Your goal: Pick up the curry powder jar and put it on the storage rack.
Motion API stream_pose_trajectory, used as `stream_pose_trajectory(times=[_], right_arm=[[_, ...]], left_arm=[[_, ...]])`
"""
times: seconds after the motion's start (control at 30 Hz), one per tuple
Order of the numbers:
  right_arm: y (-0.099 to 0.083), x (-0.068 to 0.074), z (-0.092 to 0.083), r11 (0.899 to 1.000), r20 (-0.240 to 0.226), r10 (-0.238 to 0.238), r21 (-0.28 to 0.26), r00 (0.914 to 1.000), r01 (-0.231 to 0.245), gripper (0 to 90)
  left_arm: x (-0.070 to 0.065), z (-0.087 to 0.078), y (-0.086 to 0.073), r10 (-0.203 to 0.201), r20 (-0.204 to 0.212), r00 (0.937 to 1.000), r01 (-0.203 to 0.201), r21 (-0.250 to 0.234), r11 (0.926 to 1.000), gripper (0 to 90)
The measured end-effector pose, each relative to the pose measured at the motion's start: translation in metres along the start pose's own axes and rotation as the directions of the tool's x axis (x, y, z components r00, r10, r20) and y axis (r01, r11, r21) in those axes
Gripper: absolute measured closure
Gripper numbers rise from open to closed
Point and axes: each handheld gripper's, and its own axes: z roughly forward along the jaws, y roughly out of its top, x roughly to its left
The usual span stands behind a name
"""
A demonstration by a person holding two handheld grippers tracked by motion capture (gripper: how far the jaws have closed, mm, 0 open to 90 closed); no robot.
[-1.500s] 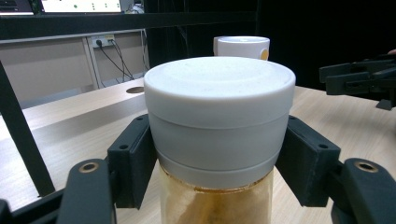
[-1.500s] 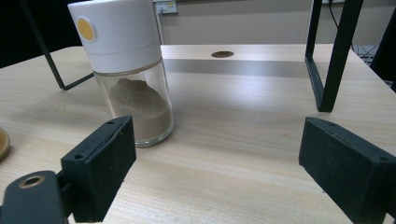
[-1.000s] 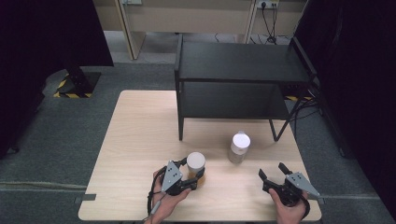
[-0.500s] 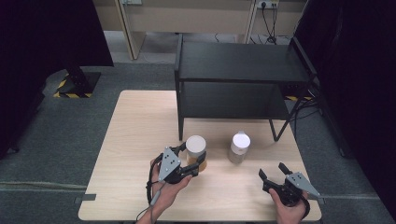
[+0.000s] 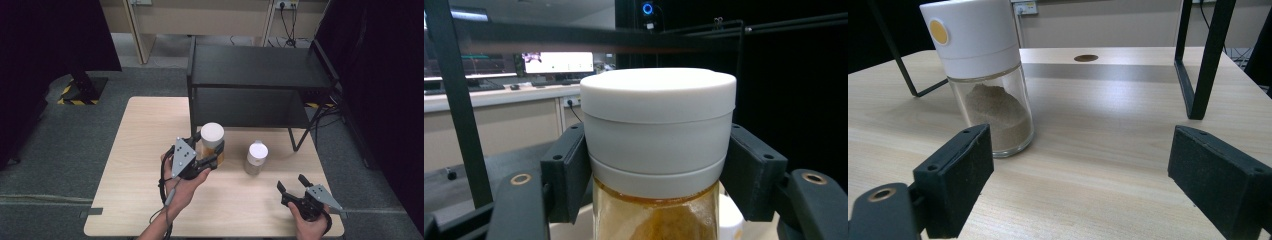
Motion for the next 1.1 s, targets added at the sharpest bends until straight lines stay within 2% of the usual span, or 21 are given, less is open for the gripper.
stream_pose_trajectory(times=[0.23,0.43,0.73,1.1], right_arm=[[0.000,0.000,0.000,1.000,0.001,0.000,0.000,1.0000,0.000,11.2],[0.000,0.000,0.000,1.000,0.001,0.004,-0.001,1.0000,-0.004,11.2],[0.000,0.000,0.000,1.000,0.001,0.004,-0.002,1.0000,-0.004,11.2],[0.000,0.000,0.000,1.000,0.000,0.002,0.000,1.0000,-0.002,11.2]], left_arm=[[-0.001,0.007,0.017,0.016,-0.027,0.9995,-0.017,-0.025,0.9996,34.1],[0.001,0.012,0.026,0.026,-0.033,0.9991,-0.027,-0.031,0.9991,34.1],[0.005,0.021,0.045,0.018,-0.047,0.9987,-0.021,-0.052,0.9984,34.1],[0.005,0.033,0.071,0.033,-0.073,0.9968,-0.039,-0.082,0.9959,34.1]])
